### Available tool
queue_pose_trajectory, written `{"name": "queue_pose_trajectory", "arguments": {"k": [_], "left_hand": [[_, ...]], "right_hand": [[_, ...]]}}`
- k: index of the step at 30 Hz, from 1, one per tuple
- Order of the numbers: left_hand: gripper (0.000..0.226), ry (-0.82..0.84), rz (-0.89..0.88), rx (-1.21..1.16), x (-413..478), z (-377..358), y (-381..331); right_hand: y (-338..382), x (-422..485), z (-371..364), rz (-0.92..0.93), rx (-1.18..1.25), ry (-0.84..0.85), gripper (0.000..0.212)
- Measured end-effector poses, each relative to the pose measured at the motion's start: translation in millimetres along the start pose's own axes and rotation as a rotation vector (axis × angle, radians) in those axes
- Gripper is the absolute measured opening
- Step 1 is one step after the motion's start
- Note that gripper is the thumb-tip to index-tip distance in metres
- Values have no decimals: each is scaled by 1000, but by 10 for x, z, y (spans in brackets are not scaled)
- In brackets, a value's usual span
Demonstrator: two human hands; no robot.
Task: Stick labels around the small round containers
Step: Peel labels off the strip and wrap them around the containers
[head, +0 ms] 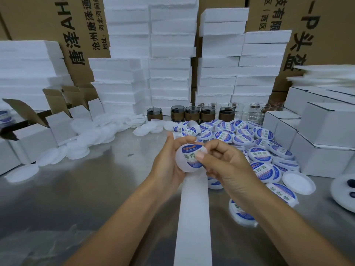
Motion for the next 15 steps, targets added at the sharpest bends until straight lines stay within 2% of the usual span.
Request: {"name": "queue_pose_trajectory", "arguments": {"k": [4,8,15], "left_hand": [[59,18,4,-7,14,11,24],[56,9,4,7,39,20,50],[55,12,8,7,49,19,67]], "right_hand": [[-33,6,-8,-3,-28,-47,23],[-36,-3,-9,-31,-102,-67,15],[-48,-1,54,-86,-143,-188,12]]}}
Point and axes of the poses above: each hand's wrist, its own x-axis towards the middle knuckle, its own z-axis out of the back of the hand, y = z × x, the point moved 3 cm from there along x, towards the middle knuckle, and after that the axes turned 3 degrees about -z, right-handed, at the moved point
